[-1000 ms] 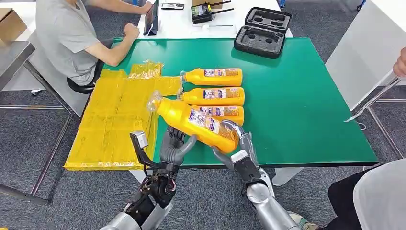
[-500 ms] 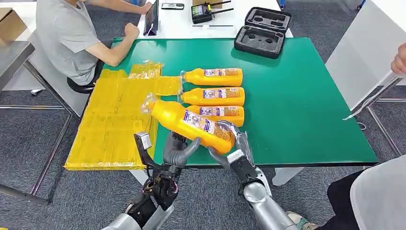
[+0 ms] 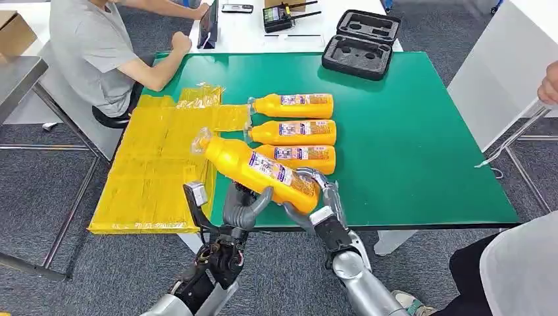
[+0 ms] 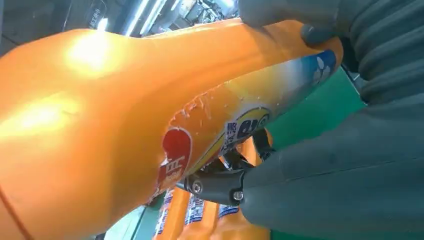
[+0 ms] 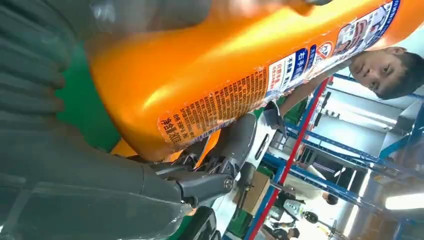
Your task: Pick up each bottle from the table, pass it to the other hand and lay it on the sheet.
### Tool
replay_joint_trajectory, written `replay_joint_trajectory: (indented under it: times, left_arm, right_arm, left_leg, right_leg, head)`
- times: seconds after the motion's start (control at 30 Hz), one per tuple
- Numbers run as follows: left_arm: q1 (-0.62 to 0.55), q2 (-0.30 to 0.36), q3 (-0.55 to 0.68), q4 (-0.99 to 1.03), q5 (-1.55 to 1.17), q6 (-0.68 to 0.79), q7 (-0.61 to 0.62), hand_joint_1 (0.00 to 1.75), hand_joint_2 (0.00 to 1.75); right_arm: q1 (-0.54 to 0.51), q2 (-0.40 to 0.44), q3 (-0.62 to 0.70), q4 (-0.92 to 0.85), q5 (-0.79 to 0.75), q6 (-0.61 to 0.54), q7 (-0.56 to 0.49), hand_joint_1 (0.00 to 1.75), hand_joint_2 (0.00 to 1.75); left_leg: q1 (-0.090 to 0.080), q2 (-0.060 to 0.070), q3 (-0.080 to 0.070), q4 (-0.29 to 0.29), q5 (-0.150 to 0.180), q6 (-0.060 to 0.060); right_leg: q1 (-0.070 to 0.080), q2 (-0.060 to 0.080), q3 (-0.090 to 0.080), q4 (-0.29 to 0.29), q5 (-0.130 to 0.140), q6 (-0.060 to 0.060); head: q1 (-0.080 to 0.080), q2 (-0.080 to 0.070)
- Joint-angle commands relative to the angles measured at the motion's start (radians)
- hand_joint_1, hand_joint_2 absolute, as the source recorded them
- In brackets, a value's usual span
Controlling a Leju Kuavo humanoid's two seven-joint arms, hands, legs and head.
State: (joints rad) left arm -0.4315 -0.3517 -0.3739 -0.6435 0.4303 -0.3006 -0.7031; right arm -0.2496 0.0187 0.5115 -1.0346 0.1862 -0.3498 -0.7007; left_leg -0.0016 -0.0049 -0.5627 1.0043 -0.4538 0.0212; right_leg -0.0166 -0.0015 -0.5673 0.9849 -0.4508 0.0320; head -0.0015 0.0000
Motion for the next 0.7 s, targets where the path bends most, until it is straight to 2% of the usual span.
replay_joint_trajectory:
  times: [0.03, 0.2, 0.23, 0.6, 0.7]
  left_arm:
    - [-0.009, 0.021, 0.021, 0.005, -0.03, -0.021, 0.005, 1.75, 1.75]
    - [-0.009, 0.021, 0.024, 0.006, -0.032, -0.021, 0.005, 1.75, 1.75]
    - [-0.009, 0.02, 0.033, 0.006, -0.04, -0.021, 0.005, 1.75, 1.75]
    - [-0.028, 0.017, 0.063, 0.036, -0.047, -0.041, 0.005, 1.75, 1.75]
    - [-0.017, 0.023, 0.066, -0.011, -0.081, 0.007, 0.005, 1.75, 1.75]
  right_arm:
    - [-0.047, -0.004, 0.037, 0.04, -0.03, 0.013, 0.003, 0.1, 1.75]
    - [-0.048, -0.004, 0.035, 0.041, -0.029, 0.009, 0.003, 0.1, 1.75]
    - [-0.05, 0.001, 0.029, 0.053, -0.029, 0.005, 0.003, 0.0, 1.75]
    - [-0.046, 0.009, 0.02, 0.041, -0.042, 0.012, 0.003, 0.0, 1.75]
    - [-0.044, 0.009, 0.017, 0.035, -0.037, 0.008, 0.003, 0.0, 1.75]
  left_leg:
    - [0.001, 0.003, 0.002, 0.0, -0.001, -0.001]
    - [0.0, 0.002, 0.001, 0.0, 0.0, -0.001]
    - [0.001, 0.002, 0.001, 0.0, 0.0, -0.001]
    - [0.0, 0.001, 0.0, 0.0, 0.0, -0.001]
    - [0.0, 0.001, 0.0, 0.0, 0.0, -0.001]
  right_leg:
    - [0.001, 0.003, 0.001, -0.001, 0.001, -0.001]
    - [0.0, 0.001, 0.0, 0.0, 0.0, -0.001]
    - [0.001, 0.002, 0.001, -0.001, 0.001, -0.001]
    - [0.0, 0.001, 0.0, 0.0, 0.0, -0.001]
    - [0.001, 0.001, 0.0, 0.0, 0.0, -0.001]
  head:
    - [0.0, 0.0]
    - [0.0, 0.0]
    - [0.0, 0.0]
    - [0.0, 0.0]
    - [0.0, 0.0]
